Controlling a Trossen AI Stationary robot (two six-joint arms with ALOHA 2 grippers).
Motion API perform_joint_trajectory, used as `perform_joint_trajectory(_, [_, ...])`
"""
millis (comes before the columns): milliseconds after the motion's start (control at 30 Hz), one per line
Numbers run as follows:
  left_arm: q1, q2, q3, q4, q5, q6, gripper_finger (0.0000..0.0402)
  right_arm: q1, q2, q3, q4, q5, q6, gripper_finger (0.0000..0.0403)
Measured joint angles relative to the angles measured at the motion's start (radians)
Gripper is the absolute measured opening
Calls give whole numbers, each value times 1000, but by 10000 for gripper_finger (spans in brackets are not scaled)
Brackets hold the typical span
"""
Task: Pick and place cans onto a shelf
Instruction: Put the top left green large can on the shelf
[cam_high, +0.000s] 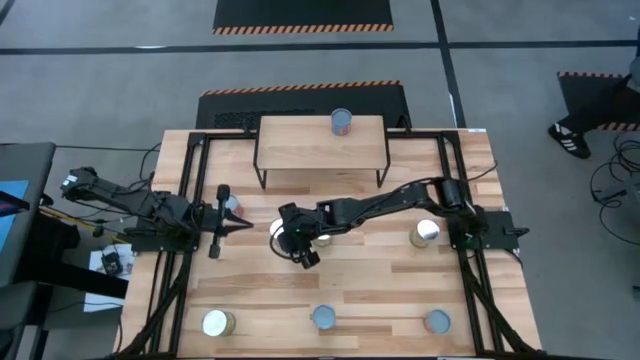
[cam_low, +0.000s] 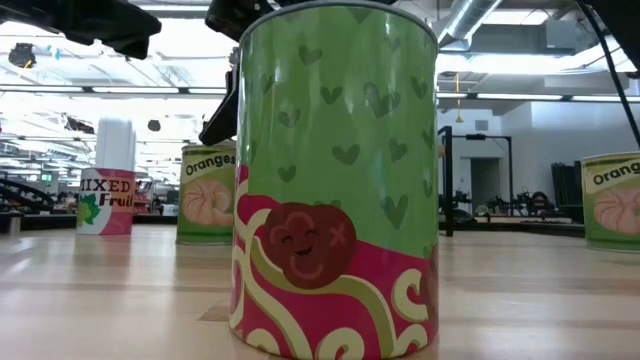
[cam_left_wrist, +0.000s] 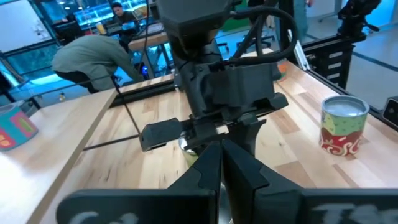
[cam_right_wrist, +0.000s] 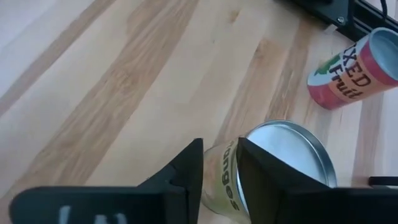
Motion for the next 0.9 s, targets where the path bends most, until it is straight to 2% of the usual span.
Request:
perform_joint_trajectory(167, [0, 0, 0, 0, -2, 0, 6, 16, -20, -2, -1, 15, 2, 115])
perform_joint_trajectory(400, [0, 0, 0, 1, -2, -1, 6, 18, -17, -2, 2, 96, 11, 153])
perform_joint_trajectory(533, [0, 0, 0, 1, -2, -2, 6, 12, -15, -2, -11, 108, 11, 162])
perform_joint_trajectory(900, [0, 0, 0, 1, -2, -2, 6, 6, -15, -2, -47, 106, 48, 99])
